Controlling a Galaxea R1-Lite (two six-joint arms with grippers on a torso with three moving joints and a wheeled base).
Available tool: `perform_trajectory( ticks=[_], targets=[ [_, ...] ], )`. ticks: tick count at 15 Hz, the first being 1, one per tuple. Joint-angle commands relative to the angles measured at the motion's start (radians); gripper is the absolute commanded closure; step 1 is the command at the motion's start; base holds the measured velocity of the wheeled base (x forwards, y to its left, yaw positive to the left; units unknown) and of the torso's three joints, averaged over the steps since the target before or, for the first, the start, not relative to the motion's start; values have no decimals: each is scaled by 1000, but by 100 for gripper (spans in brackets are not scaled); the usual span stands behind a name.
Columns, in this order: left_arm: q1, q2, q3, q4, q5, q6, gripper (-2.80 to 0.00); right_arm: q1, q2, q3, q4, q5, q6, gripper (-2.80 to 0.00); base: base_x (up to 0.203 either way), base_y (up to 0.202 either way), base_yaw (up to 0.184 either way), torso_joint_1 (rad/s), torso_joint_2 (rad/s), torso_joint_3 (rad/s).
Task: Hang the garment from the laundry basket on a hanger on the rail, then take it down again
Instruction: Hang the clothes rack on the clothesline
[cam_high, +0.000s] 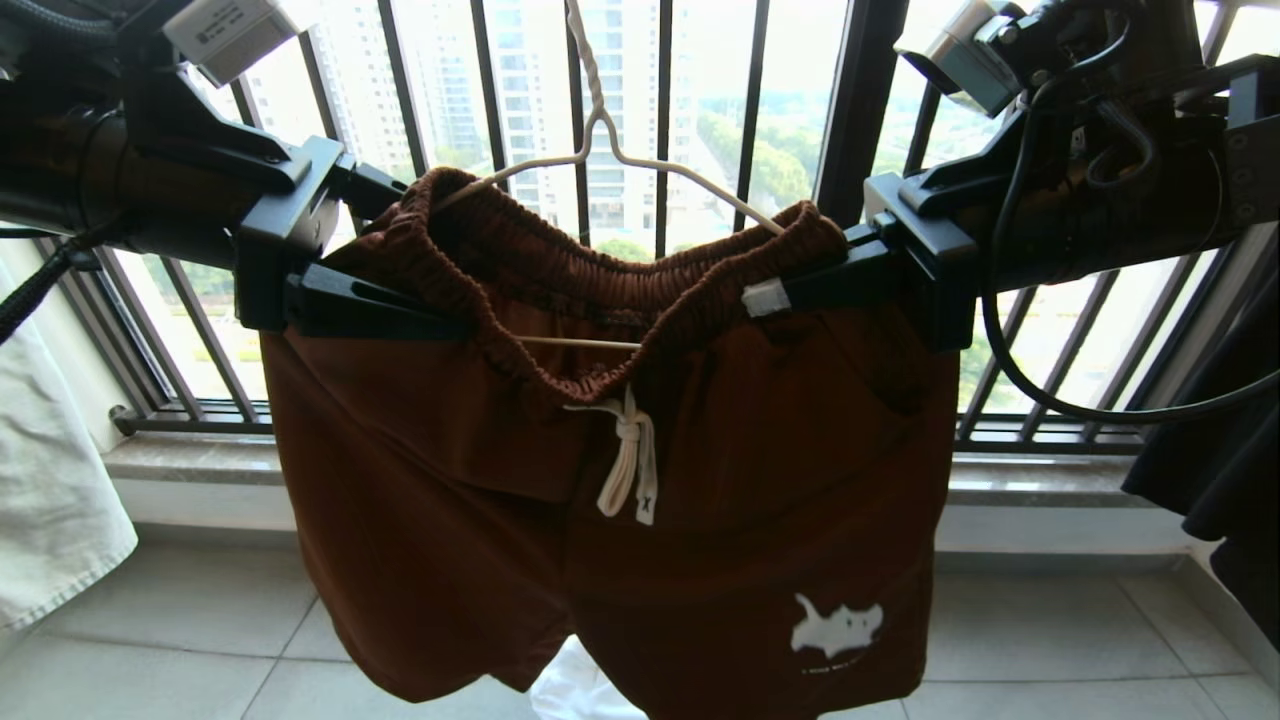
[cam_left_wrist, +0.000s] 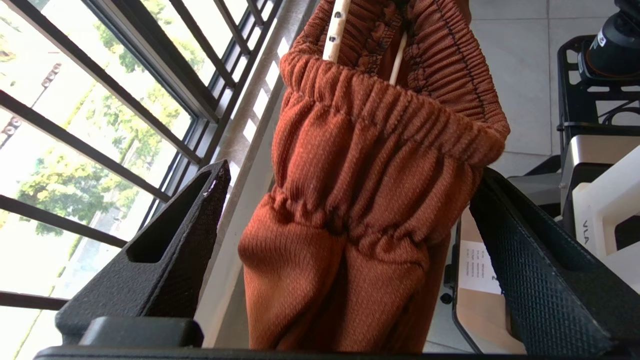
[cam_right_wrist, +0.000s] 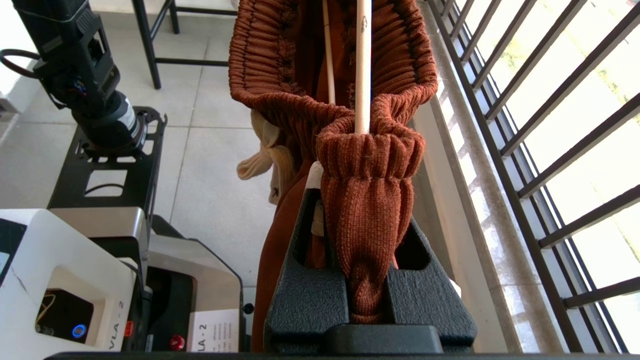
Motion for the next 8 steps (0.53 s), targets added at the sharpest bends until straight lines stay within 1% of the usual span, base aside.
perform_trajectory(
  ticks=[1,3,8],
  targets=[
    [-8,12,-1,-14,-6,-1,-280,0,1,-3,3,5,-3,0,0,0,0,0,0,0],
    [-14,12,-1,-23,-6,-25,-280,2,2,-3,3,5,-2,0,0,0,0,0,0,0],
    [-20,13,-1,-24,-6,-25,-280,2,0,-4,3,5,-2,0,0,0,0,0,0,0]
  ],
)
